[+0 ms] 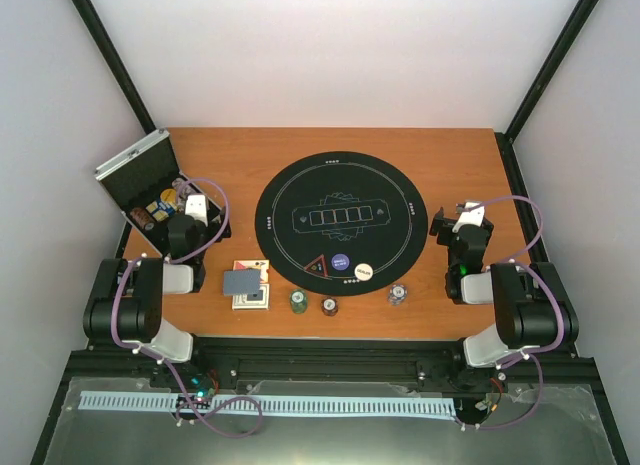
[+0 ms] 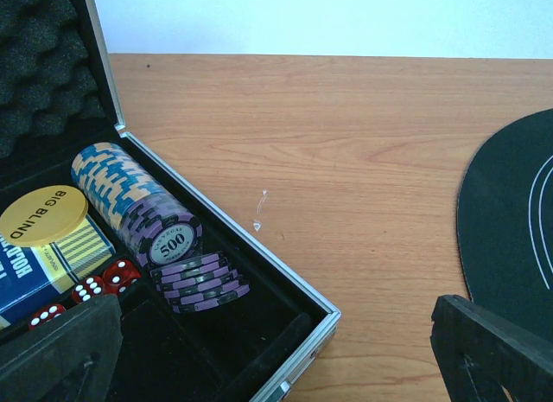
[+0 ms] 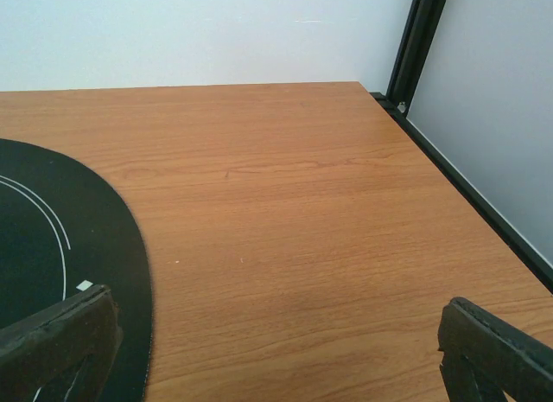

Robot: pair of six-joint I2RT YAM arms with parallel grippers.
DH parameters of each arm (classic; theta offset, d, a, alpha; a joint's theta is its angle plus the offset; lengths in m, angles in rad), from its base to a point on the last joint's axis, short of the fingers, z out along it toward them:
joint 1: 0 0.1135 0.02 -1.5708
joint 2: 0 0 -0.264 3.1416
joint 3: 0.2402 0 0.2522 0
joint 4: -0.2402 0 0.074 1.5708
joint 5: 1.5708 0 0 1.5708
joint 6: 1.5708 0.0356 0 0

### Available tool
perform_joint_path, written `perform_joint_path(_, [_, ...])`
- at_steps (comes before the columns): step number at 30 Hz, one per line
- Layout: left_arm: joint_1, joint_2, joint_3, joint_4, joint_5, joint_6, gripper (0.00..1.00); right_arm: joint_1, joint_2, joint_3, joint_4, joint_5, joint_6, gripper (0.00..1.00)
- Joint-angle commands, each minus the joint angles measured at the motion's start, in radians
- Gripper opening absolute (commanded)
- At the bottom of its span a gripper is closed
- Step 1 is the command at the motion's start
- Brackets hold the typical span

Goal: Distribute texas hold em gaming equipment

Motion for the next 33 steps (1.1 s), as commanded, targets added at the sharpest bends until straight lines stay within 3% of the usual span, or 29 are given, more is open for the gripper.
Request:
perform_joint_path(1, [0.006,0.012,0.033,0.051,0.006,-0.014,1.00,0.006,0.011,0.015,0.050,0.023,-0.007,1.00])
perform_joint_path(10, [0.007,0.006,0.032,0.055,0.008,-0.015,1.00,0.006,0.000,0.017,0.034,0.059,0.007,1.00])
perform_joint_path(12, [0.010,-0.032,0.084,-0.059,0.013,-0.017,1.00,0.004,-0.023,0.003,0.045,0.059,0.009,1.00])
perform_joint_path(14, [0.013,-0.078,0.198,-0.321,0.080,0.032,1.00,0.008,-0.088,-0.012,0.027,0.069,0.010,1.00])
perform_joint_path(16, [0.015,-0.108,0.292,-0.551,0.175,0.085,1.00,-0.002,-0.166,0.057,-0.186,0.158,0.086,1.00])
perform_joint_path(18, [0.022,-0.172,0.293,-0.634,0.241,0.131,1.00,-0.019,-0.222,0.153,-0.392,0.138,0.101,1.00])
perform_joint_path(21, [0.026,-0.306,0.261,-0.709,0.294,0.185,1.00,-0.021,-0.301,0.271,-0.589,0.137,0.145,1.00])
perform_joint_path(24, [0.031,-0.401,0.352,-0.972,0.400,0.234,1.00,-0.023,-0.361,0.377,-0.736,0.114,0.114,1.00])
perform_joint_path(26, [0.042,-0.442,0.416,-1.133,0.470,0.286,1.00,-0.024,-0.386,0.438,-0.828,0.263,0.270,1.00])
perform_joint_path(27, [0.048,-0.453,0.444,-1.208,0.499,0.317,1.00,-0.025,-0.403,0.471,-0.922,0.383,0.451,1.00])
perform_joint_path(28, [0.055,-0.460,0.476,-1.277,0.525,0.348,1.00,-0.042,-0.418,0.514,-1.068,0.408,0.603,1.00])
perform_joint_path(30, [0.065,-0.468,0.530,-1.410,0.547,0.379,1.00,-0.116,-0.430,0.556,-1.124,0.176,0.615,1.00])
perform_joint_path(33, [0.086,-0.467,0.600,-1.540,0.563,0.389,1.00,-0.077,-0.365,0.638,-1.220,-0.012,0.547,1.00])
